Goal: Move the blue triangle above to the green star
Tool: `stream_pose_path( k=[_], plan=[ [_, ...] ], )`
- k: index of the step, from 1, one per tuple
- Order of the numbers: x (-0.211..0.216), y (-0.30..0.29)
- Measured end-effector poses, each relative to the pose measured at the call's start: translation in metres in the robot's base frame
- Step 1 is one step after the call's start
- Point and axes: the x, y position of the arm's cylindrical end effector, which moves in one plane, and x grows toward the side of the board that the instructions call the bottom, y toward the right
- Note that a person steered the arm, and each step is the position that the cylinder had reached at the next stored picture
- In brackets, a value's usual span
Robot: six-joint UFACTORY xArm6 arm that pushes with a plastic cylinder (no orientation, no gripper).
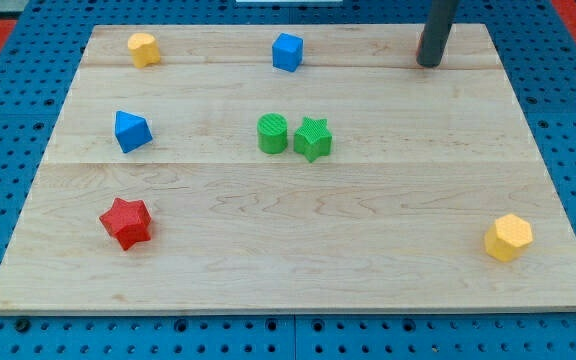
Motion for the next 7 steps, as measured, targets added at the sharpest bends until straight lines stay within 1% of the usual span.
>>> stream_pose_path(
  k=[1, 2, 3, 4, 5, 6, 7],
  plan=[
    [0.008, -0.013],
    [0.033, -0.065],
    [0.043, -0.095],
    [0.050, -0.150],
    [0.050, -0.225],
    [0.051, -0.315],
    [0.052, -0.381]
  ],
)
